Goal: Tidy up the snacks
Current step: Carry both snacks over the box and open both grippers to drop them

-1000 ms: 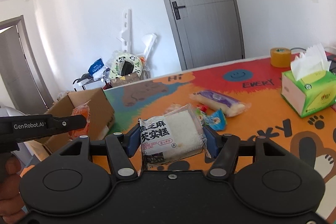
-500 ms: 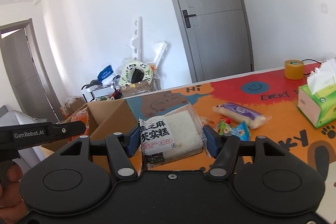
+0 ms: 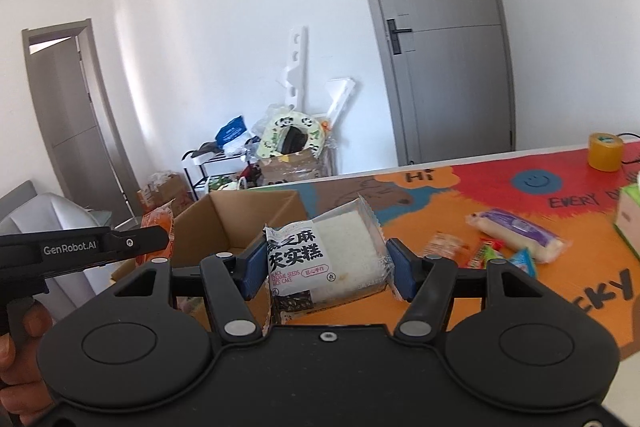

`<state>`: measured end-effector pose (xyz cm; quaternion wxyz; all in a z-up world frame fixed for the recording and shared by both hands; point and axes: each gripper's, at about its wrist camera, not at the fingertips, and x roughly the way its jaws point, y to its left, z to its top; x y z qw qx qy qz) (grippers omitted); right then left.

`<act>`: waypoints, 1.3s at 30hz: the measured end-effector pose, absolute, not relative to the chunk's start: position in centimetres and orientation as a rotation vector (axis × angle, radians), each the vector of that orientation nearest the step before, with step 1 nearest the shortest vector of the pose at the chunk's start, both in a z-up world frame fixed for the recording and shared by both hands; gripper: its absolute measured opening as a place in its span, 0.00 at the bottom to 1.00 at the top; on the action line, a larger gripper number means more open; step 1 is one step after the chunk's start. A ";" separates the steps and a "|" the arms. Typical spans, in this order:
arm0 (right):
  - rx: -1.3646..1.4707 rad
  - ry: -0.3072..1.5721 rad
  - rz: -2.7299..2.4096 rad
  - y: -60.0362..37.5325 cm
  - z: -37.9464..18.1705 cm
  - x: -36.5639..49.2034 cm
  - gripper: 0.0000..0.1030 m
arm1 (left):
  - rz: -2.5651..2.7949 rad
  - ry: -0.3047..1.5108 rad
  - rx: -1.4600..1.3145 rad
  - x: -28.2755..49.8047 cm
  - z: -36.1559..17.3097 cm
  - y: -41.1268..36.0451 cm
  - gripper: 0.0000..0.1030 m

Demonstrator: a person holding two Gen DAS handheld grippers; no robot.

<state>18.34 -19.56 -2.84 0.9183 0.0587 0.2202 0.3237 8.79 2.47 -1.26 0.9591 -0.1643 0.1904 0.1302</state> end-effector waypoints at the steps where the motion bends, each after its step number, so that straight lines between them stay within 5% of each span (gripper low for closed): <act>1: 0.120 0.454 0.671 -19.2 -2.8 18.4 0.59 | 0.268 0.386 -0.333 8.8 -1.3 2.8 0.16; 27: 0.069 0.477 0.738 -11.0 -1.9 20.9 0.59 | 0.299 0.457 -0.363 13.6 -3.2 8.2 0.16; 39: 0.075 0.498 0.770 -8.8 -1.6 21.4 0.59 | 0.344 0.438 -0.424 11.6 -2.1 10.0 0.29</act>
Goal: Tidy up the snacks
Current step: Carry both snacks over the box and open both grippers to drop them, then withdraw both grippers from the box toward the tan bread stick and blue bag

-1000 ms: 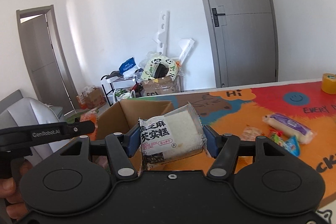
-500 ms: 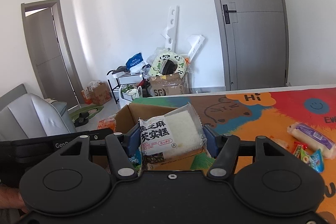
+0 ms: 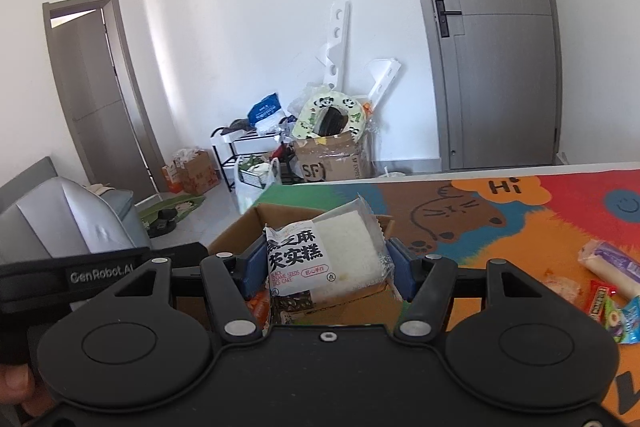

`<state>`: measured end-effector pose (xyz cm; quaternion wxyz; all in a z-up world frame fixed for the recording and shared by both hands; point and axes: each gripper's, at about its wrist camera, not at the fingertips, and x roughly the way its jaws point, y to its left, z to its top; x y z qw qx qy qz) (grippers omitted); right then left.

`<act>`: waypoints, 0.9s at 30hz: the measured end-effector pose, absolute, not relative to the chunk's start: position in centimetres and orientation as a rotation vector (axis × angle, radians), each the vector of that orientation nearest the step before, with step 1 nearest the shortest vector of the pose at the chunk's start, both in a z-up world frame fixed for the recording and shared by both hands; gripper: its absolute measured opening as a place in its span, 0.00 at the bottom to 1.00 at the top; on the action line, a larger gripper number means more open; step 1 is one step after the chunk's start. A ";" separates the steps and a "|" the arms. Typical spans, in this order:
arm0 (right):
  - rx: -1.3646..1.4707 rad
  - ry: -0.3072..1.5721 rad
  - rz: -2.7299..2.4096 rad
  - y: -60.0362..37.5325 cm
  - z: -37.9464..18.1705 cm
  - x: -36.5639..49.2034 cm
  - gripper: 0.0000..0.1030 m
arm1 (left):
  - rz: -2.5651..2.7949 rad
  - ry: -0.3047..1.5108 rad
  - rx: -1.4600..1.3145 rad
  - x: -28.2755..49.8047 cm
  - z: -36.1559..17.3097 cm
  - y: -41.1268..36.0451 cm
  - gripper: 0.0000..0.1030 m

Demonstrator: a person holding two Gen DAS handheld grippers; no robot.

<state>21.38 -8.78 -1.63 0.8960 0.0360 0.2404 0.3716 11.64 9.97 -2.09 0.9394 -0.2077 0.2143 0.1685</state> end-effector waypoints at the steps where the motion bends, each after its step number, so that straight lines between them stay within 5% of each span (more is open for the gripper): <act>1: 0.077 0.496 0.779 -8.6 -1.5 21.3 0.61 | 0.350 0.439 -0.428 11.3 -2.0 10.1 0.34; 3: 0.075 0.473 0.792 -8.4 -1.2 20.8 0.68 | 0.361 0.438 -0.431 11.0 -1.9 10.1 0.41; 14: 0.117 0.484 0.730 -12.0 -1.3 20.0 0.70 | 0.359 0.447 -0.405 10.4 -1.6 8.8 0.72; 27: 0.170 0.526 0.655 -16.9 -2.8 19.0 0.90 | 0.333 0.476 -0.341 10.2 -1.6 5.1 0.83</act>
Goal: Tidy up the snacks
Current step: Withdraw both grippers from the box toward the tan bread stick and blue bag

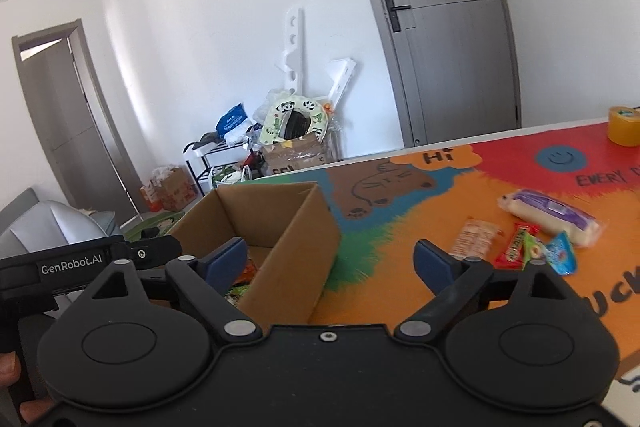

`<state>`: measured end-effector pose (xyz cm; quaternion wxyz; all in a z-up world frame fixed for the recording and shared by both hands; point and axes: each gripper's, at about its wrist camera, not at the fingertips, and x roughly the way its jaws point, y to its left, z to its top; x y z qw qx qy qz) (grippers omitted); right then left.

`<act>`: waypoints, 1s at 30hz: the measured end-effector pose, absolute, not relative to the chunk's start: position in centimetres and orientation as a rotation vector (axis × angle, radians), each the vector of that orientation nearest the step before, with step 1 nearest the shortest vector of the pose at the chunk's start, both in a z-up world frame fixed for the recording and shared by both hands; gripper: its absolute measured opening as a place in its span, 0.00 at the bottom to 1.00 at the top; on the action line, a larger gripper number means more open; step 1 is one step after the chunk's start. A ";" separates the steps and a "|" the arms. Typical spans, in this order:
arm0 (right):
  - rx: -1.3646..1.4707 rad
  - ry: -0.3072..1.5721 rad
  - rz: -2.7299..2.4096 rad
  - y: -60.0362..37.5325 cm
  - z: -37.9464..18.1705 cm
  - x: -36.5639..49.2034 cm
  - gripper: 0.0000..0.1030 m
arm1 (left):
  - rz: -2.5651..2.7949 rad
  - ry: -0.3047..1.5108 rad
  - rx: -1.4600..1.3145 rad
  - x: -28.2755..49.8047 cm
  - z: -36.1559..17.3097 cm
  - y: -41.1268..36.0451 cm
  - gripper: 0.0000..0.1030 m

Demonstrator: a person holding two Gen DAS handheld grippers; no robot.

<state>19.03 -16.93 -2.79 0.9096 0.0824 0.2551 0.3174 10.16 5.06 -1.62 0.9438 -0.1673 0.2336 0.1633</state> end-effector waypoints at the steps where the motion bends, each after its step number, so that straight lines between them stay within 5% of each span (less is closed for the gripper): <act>1: 0.178 0.526 0.650 -17.4 -2.8 19.0 0.91 | 0.326 0.476 -0.338 10.2 -1.6 4.8 0.83; 30: 0.242 0.505 0.454 -29.3 -4.6 19.2 1.00 | 0.156 0.489 -0.230 13.1 -2.4 -6.0 0.83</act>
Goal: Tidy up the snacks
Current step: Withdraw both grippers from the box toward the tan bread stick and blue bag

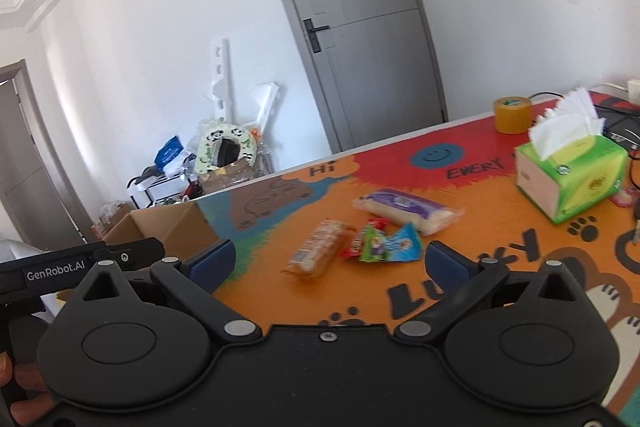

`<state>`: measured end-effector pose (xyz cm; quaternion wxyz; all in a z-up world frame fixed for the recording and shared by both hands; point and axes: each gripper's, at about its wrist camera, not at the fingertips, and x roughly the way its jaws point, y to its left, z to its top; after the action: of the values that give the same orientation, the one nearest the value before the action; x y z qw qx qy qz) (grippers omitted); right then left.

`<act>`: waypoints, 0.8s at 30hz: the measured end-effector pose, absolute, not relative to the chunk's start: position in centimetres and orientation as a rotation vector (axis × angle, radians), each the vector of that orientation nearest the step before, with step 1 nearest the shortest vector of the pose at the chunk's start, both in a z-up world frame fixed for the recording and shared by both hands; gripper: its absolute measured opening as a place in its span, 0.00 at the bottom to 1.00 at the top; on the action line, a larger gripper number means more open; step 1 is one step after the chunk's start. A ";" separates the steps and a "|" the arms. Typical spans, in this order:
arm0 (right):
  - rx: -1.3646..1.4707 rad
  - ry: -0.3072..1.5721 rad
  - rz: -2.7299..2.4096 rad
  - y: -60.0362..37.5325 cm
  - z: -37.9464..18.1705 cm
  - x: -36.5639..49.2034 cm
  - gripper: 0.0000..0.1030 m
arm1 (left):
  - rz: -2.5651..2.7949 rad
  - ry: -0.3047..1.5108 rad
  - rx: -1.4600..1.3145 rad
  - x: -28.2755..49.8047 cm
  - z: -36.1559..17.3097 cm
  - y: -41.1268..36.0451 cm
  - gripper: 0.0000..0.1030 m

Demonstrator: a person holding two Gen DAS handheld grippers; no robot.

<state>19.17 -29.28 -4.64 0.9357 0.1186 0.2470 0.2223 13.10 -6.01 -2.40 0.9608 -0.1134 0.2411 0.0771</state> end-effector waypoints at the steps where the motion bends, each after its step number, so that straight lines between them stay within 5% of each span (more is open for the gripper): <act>1: 0.246 0.508 0.448 -29.7 -4.8 19.3 1.00 | 0.154 0.492 -0.226 13.3 -2.4 -6.3 0.82; 17: 0.247 0.550 0.397 -32.5 -6.8 22.3 0.99 | 0.127 0.557 -0.184 17.7 -3.8 -8.9 0.83; 24: 0.266 0.593 0.406 -32.0 -7.8 24.4 0.91 | 0.123 0.581 -0.184 20.0 -4.3 -8.9 0.83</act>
<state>24.37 -31.96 -7.76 0.9275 0.1298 0.2894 0.1980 19.98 -8.87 -4.34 0.9521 -0.0903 0.2860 0.0603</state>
